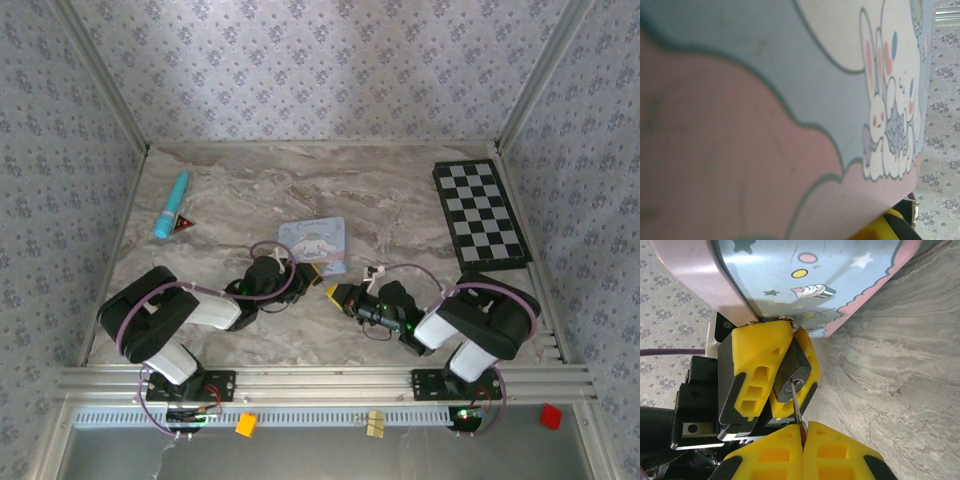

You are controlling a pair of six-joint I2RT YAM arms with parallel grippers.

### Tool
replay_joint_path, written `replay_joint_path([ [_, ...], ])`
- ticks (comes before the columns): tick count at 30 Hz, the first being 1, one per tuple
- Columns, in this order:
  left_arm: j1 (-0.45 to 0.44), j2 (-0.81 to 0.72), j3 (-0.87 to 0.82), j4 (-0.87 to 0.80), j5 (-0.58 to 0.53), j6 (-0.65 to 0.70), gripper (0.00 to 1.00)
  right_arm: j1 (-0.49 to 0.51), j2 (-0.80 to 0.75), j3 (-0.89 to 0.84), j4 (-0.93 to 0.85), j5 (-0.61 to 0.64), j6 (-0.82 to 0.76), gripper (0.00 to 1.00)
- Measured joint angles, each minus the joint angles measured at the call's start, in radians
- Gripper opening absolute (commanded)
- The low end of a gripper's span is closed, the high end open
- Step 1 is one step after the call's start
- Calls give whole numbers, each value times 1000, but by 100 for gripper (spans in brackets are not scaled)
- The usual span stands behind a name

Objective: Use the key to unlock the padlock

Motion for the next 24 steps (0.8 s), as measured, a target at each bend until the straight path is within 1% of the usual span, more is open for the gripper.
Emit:
replay_joint_path([
  [13,0,0,-19,51,5,-23,12,-2,62,29,36,-10,22,0],
  [24,10,0,-34,74,10,-23,12,-2,64,22,42,-11,26,0],
])
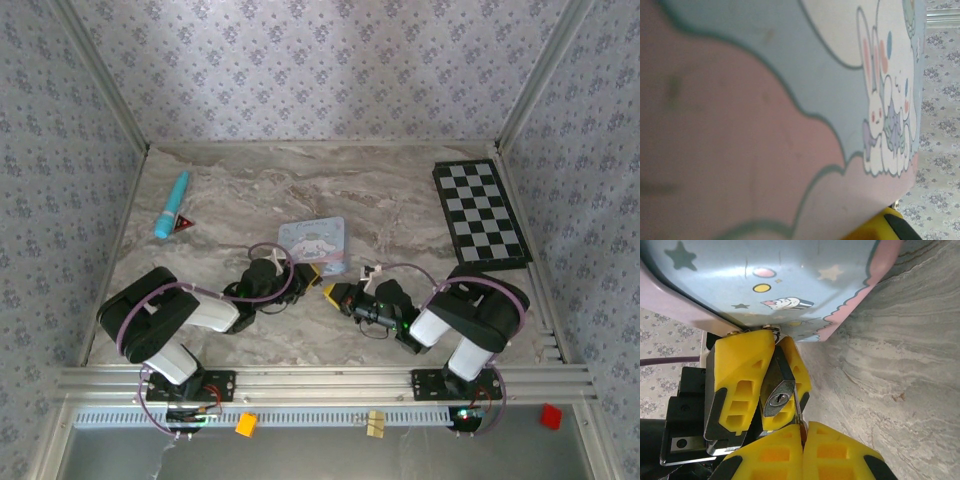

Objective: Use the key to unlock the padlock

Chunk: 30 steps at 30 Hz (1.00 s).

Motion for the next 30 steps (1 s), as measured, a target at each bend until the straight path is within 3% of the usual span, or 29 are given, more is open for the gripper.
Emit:
replay_joint_path([
  [30,8,8,-12,30,0,-16,12,13,-40,-10,12,3,0,0],
])
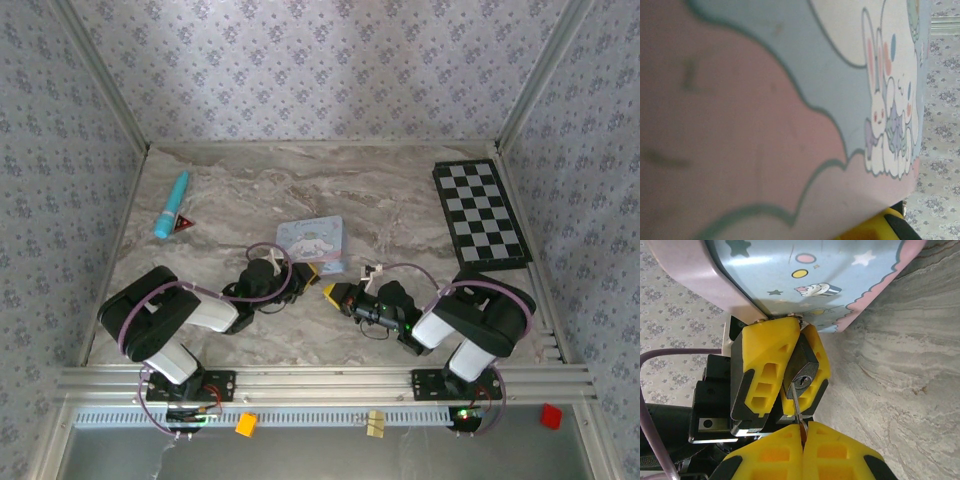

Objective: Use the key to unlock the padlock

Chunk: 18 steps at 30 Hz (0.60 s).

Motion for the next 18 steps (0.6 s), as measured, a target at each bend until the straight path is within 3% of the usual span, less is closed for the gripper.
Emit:
replay_joint_path([
  [18,-1,-1,0,8,-5,-20,12,5,10,-6,5,3,0,0],
])
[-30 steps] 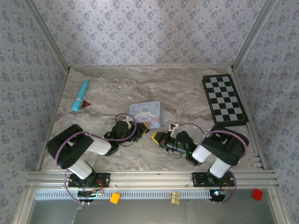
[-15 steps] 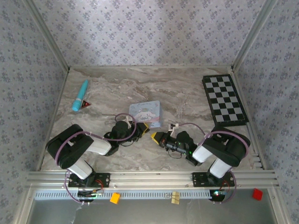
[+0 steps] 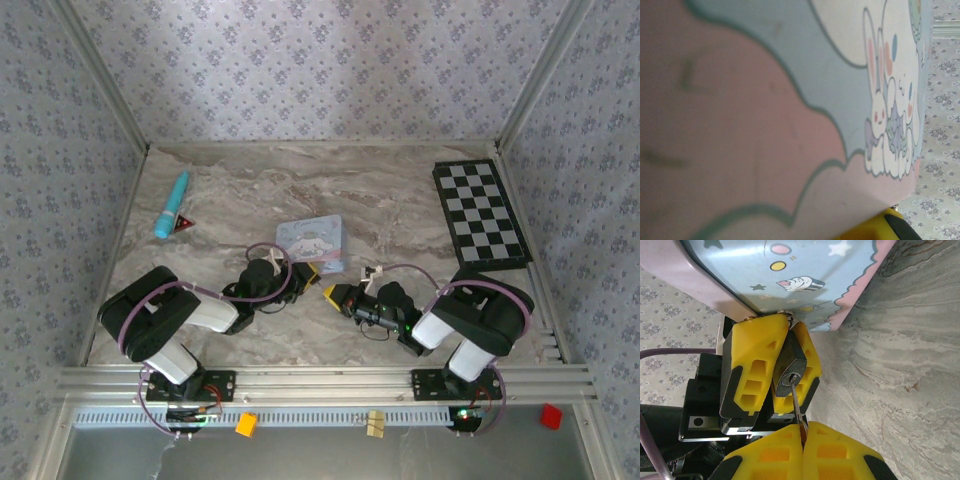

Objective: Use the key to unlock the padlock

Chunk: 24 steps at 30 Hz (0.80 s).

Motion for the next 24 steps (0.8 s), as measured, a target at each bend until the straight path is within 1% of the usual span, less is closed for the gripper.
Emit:
replay_joint_path([
  [24,-17,-23,0,-19,-12,-10,11,-16,-1,7,0,-12,0,0],
])
